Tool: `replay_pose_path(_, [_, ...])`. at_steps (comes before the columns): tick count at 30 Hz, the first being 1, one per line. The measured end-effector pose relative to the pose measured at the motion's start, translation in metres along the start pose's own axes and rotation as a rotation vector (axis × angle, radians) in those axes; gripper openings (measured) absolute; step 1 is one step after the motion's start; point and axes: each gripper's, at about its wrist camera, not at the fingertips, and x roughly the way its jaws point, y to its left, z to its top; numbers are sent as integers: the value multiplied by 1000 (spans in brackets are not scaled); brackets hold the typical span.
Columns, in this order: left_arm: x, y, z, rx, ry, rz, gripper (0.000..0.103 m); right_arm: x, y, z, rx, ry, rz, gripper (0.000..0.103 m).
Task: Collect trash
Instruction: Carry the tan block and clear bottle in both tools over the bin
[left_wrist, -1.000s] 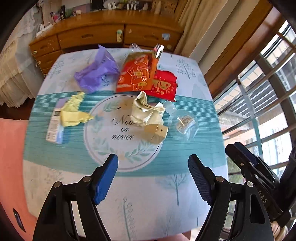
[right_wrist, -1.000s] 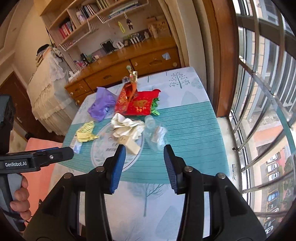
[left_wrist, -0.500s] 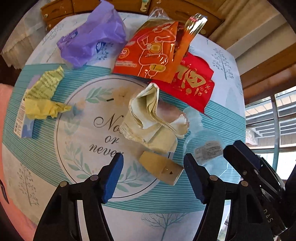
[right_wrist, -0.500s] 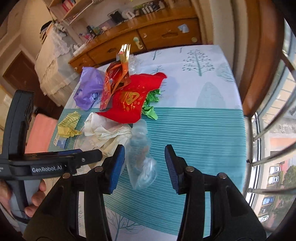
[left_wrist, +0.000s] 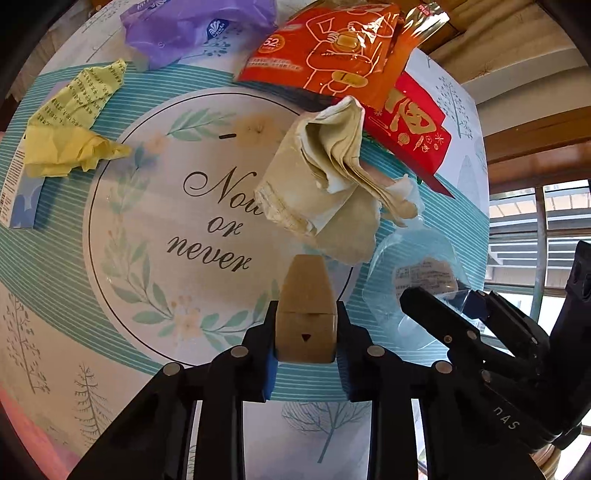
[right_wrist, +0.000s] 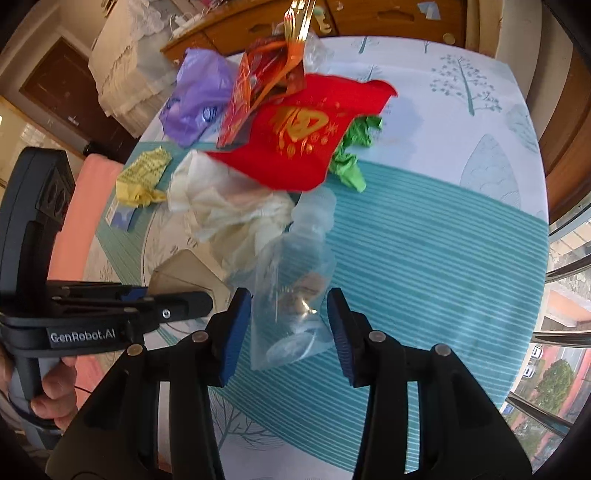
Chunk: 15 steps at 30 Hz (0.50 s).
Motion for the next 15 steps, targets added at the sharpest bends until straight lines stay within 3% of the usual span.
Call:
replay_pose_path(10, [-18,-9,-8,123,-109,91,25,-11,13,-27,52,-110,-22,34])
replay_pose_path(15, [-40,-3,-25,172,-147,79,25,-27,26,-51,71,-161,-29,34])
